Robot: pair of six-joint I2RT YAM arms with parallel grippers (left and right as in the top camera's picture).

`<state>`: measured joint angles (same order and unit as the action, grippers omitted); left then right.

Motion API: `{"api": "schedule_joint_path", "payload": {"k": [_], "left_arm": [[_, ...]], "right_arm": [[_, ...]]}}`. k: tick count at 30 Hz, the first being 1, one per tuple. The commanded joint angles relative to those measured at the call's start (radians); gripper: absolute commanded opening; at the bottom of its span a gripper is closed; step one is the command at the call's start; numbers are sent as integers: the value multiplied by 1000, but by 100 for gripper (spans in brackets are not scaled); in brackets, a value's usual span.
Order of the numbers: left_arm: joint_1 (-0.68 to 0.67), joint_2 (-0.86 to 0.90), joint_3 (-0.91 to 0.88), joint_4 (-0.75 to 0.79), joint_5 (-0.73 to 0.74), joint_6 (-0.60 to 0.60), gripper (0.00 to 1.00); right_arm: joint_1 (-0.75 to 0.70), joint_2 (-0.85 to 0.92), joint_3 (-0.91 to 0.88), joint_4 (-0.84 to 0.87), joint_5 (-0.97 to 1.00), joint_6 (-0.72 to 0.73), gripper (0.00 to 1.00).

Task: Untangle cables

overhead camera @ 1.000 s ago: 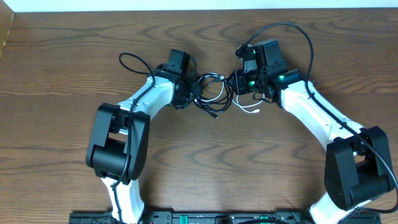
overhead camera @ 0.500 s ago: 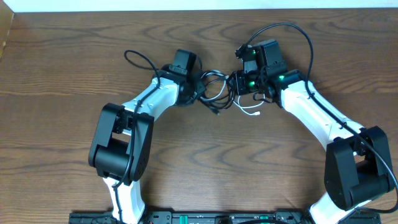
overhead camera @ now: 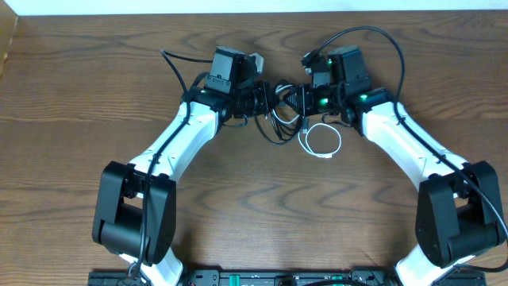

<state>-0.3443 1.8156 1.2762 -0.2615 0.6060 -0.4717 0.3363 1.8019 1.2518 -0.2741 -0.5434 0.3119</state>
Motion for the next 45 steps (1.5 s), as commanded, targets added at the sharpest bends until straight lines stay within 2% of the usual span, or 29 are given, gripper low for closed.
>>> {"api": "schedule_joint_path", "payload": {"k": [1, 10, 22, 28, 32, 39, 45], "left_arm": [[-2, -6, 22, 0, 130, 50, 7], [1, -6, 22, 67, 277, 22, 7], [0, -6, 22, 89, 468, -76, 7], [0, -5, 22, 93, 518, -114, 7], [1, -6, 22, 113, 576, -119, 8], [1, -6, 22, 304, 657, -266, 7], [2, -5, 22, 360, 666, -300, 8]], "right_arm": [[-28, 7, 4, 21, -124, 85, 25], [-43, 22, 3, 13, -90, 219, 31], [-69, 25, 3, 16, -53, 233, 35], [-69, 25, 3, 55, -55, 234, 37], [-71, 25, 3, 54, -38, 233, 37], [-71, 46, 3, 54, -16, 233, 35], [-71, 46, 3, 61, -16, 229, 28]]}}
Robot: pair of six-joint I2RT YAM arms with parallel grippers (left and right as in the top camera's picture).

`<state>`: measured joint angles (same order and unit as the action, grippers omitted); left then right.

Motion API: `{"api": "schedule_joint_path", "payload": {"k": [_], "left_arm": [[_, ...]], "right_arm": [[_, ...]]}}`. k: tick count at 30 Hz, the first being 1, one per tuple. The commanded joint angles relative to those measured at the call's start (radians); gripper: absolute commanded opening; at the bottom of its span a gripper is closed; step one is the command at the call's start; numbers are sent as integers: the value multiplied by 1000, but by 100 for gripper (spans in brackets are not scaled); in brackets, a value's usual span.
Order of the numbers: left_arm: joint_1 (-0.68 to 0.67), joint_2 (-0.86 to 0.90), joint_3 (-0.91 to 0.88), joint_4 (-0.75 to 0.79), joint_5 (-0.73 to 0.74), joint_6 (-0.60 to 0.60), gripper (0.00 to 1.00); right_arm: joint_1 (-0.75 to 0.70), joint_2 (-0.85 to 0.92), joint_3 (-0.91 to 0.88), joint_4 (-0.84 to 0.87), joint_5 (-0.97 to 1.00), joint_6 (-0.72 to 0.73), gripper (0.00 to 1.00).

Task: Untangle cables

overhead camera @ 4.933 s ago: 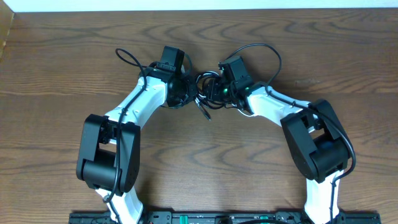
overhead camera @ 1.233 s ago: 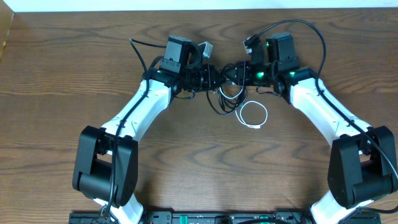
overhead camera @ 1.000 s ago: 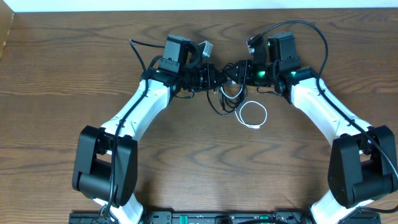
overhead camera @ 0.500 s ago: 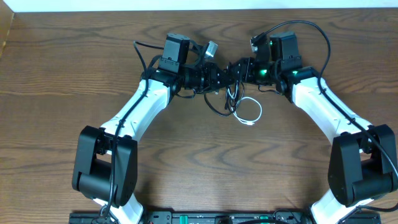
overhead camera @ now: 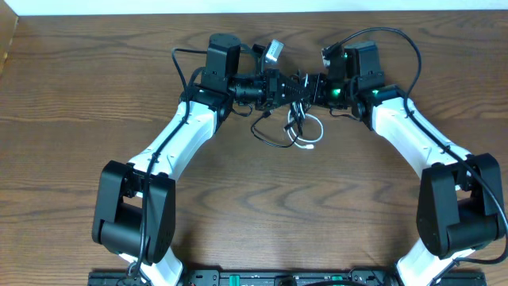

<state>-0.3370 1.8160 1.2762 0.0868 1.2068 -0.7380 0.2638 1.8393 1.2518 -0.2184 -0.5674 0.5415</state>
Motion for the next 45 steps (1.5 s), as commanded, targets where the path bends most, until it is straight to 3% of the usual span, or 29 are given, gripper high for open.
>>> {"api": "schedule_joint_path", "payload": {"k": [1, 5, 8, 9, 13, 15, 19, 29, 37, 45], "left_arm": [[-5, -6, 22, 12, 64, -34, 7], [0, -6, 21, 10, 64, 8, 7], [8, -6, 21, -21, 41, 76, 8], [12, -6, 21, -51, 10, 92, 7], [29, -6, 20, -246, -217, 152, 7], [31, -6, 20, -399, -456, 221, 7], [30, -6, 20, -489, -580, 289, 7], [30, -6, 20, -532, -540, 417, 8], [30, -6, 20, -531, -220, 595, 8], [30, -8, 20, -507, 17, 687, 7]], "right_arm": [[0, 9, 3, 5, 7, -3, 26], [-21, 8, 3, 16, -47, -17, 18], [-51, 8, 3, 21, -110, -23, 2], [-65, 8, 3, 21, -138, -23, 1], [-126, 8, 3, 21, -274, -23, 1], [-173, 6, 3, 20, -384, -23, 1], [-230, 6, 3, 0, -449, -23, 1], [-368, 6, 3, -32, -201, -16, 1], [-301, 6, 3, 80, 106, -27, 1], [-171, 7, 3, 249, 412, -159, 1]]}}
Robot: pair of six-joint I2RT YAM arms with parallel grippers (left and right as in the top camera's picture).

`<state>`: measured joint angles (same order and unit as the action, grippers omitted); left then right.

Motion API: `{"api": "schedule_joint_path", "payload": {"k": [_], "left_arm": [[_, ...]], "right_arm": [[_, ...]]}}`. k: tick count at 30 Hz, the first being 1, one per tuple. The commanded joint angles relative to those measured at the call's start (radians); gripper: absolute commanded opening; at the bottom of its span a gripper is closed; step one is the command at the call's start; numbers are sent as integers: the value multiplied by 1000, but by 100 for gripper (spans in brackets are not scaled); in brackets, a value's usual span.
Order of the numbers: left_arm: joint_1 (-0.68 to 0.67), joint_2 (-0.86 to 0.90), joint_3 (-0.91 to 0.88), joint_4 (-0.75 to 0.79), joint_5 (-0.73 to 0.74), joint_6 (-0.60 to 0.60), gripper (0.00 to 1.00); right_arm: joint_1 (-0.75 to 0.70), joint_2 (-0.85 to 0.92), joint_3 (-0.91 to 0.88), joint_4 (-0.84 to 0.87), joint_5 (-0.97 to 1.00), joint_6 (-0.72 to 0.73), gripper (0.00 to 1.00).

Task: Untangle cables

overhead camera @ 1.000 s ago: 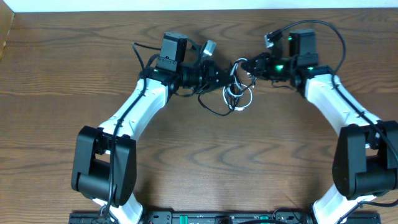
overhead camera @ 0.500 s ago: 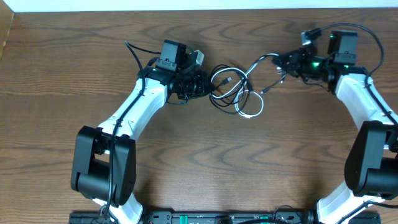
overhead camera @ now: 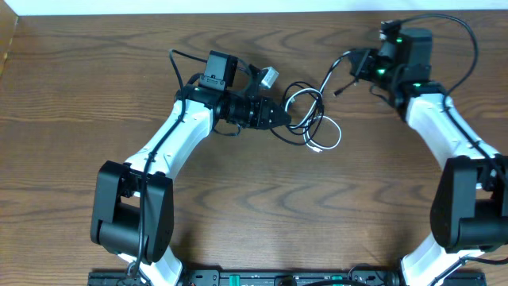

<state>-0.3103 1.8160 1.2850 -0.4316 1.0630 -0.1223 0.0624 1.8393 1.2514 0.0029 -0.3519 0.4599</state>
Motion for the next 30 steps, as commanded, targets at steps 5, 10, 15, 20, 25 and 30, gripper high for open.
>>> {"api": "schedule_joint_path", "payload": {"k": [5, 10, 15, 20, 25, 30], "left_arm": [[3, -41, 11, 68, 154, 69, 7], [3, -118, 13, 77, -23, 17, 8], [3, -219, 13, 66, -203, -22, 7], [3, -312, 13, 47, -308, -37, 8], [4, -366, 13, 45, -416, -130, 7], [5, -374, 13, 45, -483, -222, 8]], "right_arm": [[90, 7, 4, 58, 278, -129, 20], [105, 7, 4, 53, 263, -128, 86], [98, 6, 4, 47, 41, -129, 94], [94, 6, 4, 41, -273, -211, 99], [98, 6, 4, 27, -460, -249, 99], [98, 6, 4, -5, -581, -298, 94]]}}
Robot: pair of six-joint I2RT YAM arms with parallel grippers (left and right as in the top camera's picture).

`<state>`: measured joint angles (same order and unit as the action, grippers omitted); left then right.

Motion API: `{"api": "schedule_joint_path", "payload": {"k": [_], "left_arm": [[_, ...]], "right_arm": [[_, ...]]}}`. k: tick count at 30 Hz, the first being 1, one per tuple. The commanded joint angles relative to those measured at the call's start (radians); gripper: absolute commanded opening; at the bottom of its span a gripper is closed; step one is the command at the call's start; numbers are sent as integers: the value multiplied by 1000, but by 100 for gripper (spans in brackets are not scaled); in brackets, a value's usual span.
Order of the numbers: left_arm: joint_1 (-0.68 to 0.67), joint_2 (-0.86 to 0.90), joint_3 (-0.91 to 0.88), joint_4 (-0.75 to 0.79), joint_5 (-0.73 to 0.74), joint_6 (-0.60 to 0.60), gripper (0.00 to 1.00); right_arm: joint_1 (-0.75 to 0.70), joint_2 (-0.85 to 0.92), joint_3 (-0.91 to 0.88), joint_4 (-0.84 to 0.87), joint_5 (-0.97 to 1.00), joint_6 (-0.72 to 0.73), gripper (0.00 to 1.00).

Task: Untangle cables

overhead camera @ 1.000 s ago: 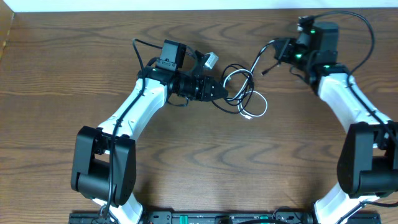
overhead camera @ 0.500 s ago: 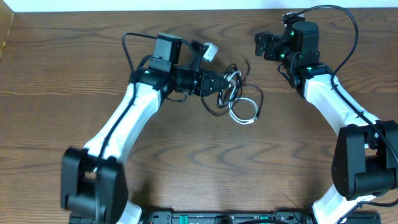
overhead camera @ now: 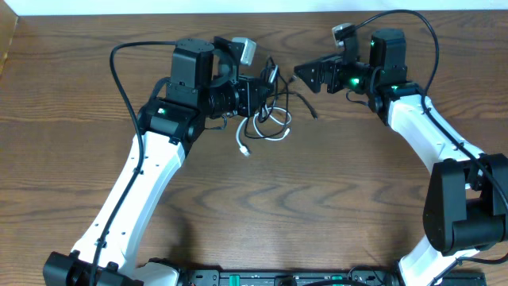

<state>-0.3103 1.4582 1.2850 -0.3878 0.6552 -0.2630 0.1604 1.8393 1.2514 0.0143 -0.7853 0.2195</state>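
Note:
A tangle of black cables (overhead camera: 274, 110) and a thin white cable (overhead camera: 243, 143) hangs in loops from my left gripper (overhead camera: 260, 89), which is shut on the bundle at the table's far middle. The white cable's plug end dangles toward the wood below the gripper. One loose black cable end (overhead camera: 313, 114) trails out to the right of the bundle. My right gripper (overhead camera: 306, 77) points left at the bundle from close by, its fingers spread and nothing seen between them.
The brown wooden table (overhead camera: 262, 206) runs under everything. Each arm's own black lead arcs above it, on the left (overhead camera: 119, 71) and on the right (overhead camera: 421, 32). A white wall strip borders the far edge.
My left gripper has moved up and to the left with the bundle, which now hangs more bunched. My right gripper has moved left from the far right to just beside the bundle.
Both grippers were close together on the tangle at the far middle, and stayed so a moment later. Then the right gripper stood far to the right with a black strand stretched toward it. Now the left holds the bundle alone and the right is back beside it.

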Motion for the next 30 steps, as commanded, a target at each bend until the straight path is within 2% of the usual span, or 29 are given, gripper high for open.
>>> {"api": "schedule_joint_path", "payload": {"k": [1, 6, 11, 16, 26, 30], "left_arm": [[5, -16, 13, 1, -86, -98, 8], [5, -16, 13, 8, -118, -180, 7], [4, -16, 13, 12, -117, -249, 7], [4, -16, 13, 15, -88, -293, 8], [4, -16, 13, 26, -36, -324, 7], [4, -16, 13, 27, -33, -327, 8]], "right_arm": [[0, 6, 4, -32, -163, -61, 93], [18, 6, 4, -118, -167, -106, 92], [69, 6, 4, -166, -98, -150, 83], [126, 7, 4, -167, 95, -77, 78], [219, 7, 4, -122, 171, -76, 75], [242, 10, 4, -144, 344, 2, 69]]}}
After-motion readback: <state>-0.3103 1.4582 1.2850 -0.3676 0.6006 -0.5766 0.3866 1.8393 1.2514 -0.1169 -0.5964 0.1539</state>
